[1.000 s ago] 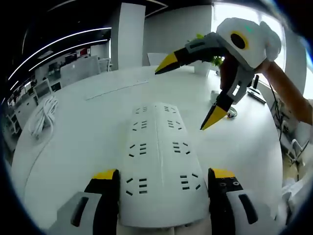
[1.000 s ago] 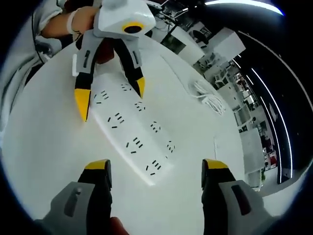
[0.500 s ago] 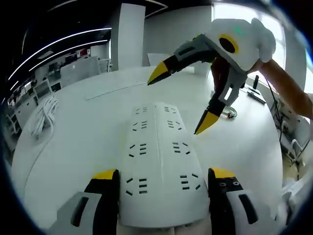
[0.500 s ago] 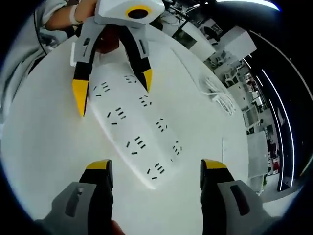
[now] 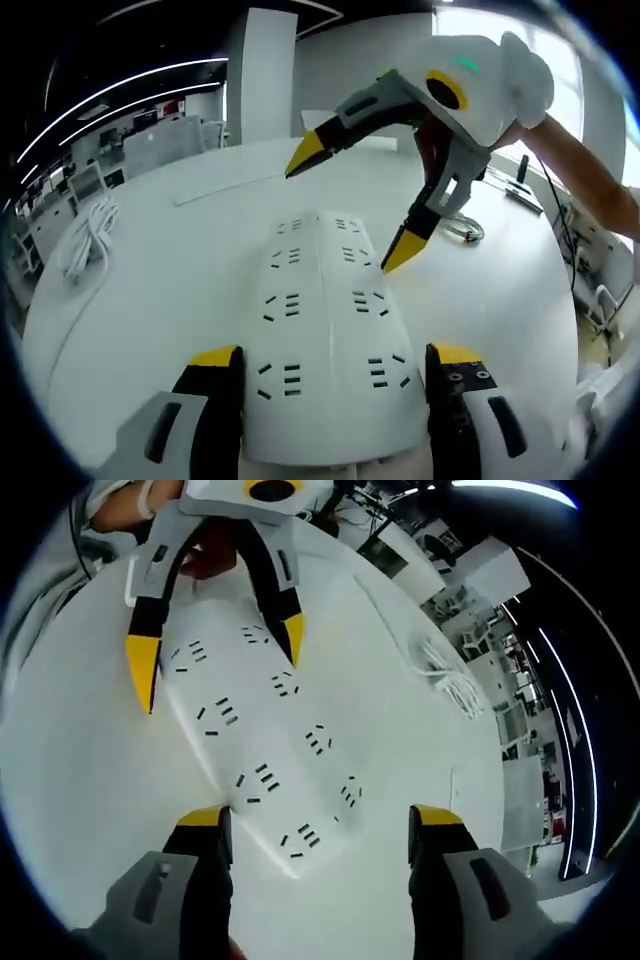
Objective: Straighten the power strip on the desk, plug the charger into it
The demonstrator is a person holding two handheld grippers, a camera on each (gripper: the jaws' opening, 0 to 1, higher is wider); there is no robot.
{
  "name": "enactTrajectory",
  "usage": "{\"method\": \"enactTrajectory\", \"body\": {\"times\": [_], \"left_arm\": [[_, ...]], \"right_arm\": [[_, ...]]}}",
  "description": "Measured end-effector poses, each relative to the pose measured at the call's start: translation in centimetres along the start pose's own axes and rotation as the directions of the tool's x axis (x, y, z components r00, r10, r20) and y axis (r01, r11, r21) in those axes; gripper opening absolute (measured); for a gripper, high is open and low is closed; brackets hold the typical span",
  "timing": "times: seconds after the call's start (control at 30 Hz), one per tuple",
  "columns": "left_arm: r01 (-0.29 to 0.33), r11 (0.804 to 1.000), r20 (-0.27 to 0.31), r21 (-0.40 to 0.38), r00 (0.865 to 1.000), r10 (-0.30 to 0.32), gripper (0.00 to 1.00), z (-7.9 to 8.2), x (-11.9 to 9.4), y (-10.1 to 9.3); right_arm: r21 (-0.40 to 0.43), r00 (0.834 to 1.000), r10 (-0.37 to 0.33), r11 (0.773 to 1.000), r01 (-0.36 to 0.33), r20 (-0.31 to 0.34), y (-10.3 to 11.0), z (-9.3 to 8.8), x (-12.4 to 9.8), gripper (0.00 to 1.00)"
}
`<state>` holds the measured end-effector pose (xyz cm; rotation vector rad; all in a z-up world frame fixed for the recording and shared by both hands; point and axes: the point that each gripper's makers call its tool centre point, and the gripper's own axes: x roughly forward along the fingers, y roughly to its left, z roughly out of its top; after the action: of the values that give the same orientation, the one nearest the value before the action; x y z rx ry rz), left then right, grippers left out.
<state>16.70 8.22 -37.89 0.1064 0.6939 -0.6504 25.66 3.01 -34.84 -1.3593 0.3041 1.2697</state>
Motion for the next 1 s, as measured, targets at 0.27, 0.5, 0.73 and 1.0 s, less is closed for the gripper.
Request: {"method": "enactTrajectory", "body": {"times": [0.27, 0.5, 0.73, 1.0], "left_arm": [[0.003, 1.000, 0.001, 0.002, 1.000, -0.003, 0.75, -0.1, -0.1, -0.1], [0.003, 1.000, 0.001, 0.004, 1.000, -0.003, 0.75, -0.3, -0.2, -0.7], [0.004, 1.000, 0.001, 0.003, 1.000, -0.004, 0.75, -0.3, -0.3, -0.8], [0.004, 1.000, -0.004, 0.004, 1.000, -0.004, 0.75, -0.1, -0.1, 0.0]], "right_arm": [[-0.050, 0.999, 0.028, 0.998, -0.029, -0.025, 0.0, 0.2, 0.5, 0.75], [-0.114, 0.995, 0.082, 0.990, -0.087, -0.052, 0.3, 0.7, 0.9, 0.73], [-0.167, 0.985, 0.151, 0.972, -0.164, -0.089, 0.8, 1.1, 1.3, 0.70], [-0.175, 0.966, 0.236, 0.952, -0.252, -0.105, 1.0, 1.2, 1.9, 0.71]]}}
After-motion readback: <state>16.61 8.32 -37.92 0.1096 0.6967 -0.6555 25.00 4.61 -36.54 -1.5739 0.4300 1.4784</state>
